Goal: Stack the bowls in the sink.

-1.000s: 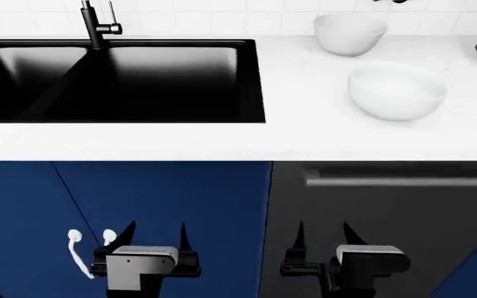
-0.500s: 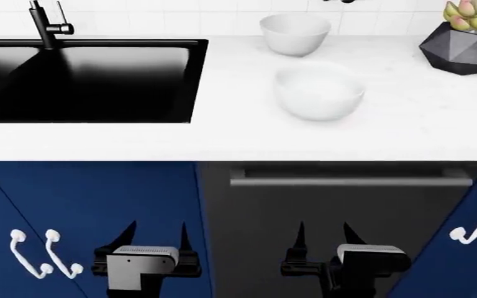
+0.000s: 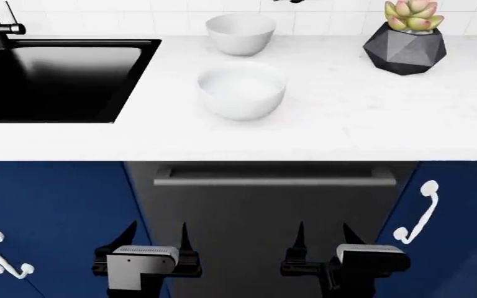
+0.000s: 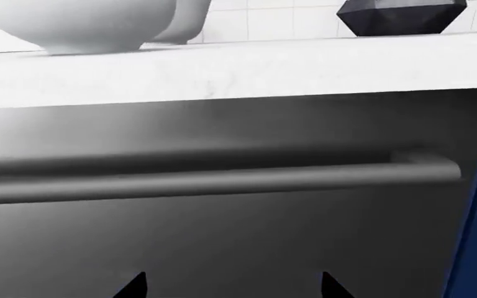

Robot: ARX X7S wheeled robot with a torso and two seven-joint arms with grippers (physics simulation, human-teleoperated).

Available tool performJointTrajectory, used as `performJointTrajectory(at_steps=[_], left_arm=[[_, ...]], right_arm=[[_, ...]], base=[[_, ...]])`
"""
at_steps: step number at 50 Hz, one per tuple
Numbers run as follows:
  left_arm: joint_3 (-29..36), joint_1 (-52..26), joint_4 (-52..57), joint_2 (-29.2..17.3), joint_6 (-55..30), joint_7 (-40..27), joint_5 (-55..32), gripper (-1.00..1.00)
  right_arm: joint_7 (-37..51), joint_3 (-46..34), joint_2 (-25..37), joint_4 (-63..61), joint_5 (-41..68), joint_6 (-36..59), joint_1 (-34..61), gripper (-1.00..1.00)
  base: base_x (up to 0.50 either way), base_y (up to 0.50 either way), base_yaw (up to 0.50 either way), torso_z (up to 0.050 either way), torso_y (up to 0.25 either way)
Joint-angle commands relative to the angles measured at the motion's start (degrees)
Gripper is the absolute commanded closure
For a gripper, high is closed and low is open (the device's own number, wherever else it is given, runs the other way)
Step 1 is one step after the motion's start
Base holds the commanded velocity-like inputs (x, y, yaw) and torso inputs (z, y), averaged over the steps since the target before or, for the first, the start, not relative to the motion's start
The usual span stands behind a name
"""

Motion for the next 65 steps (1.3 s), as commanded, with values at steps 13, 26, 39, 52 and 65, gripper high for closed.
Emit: performJointTrajectory(at_steps=[13,26,39,52,65], left_arm=[[-0.38,0.97,3.65,-1.60,-4.47,-0.13,-5.29,-1.00],[-24.02,-8.53,56.96,-20.22,-57.33,-20.20,-43.12,-1.00],[-5.26,-65.24,43.69,-54.57,-64.23,-67.26,-110.65,-1.00],[24.98,-103.36,25.81,-54.68,-77.33,-82.47,-124.33,-1.00],[29.45,-109.53,23.71,-54.33,-77.33,-79.83,-122.74,-1.00]], right_arm=[[2.24,-1.24,2.87,-8.80,0.67,7.25,-0.70,-1.00],[8.90,12.39,14.99,-57.19,15.15,60.62,15.20,-1.00],[53.33,21.33,26.93,-51.73,78.25,88.32,51.31,-1.00],[71.10,0.19,32.00,-38.53,89.79,87.24,72.06,-1.00],[61.96,-14.64,28.62,-32.48,75.39,86.72,80.15,-1.00]], base=[[0.00,-0.03,0.00,0.000,0.000],[0.00,0.00,0.00,0.000,0.000],[0.00,0.00,0.00,0.000,0.000],[0.00,0.00,0.00,0.000,0.000],[0.00,0.00,0.00,0.000,0.000]])
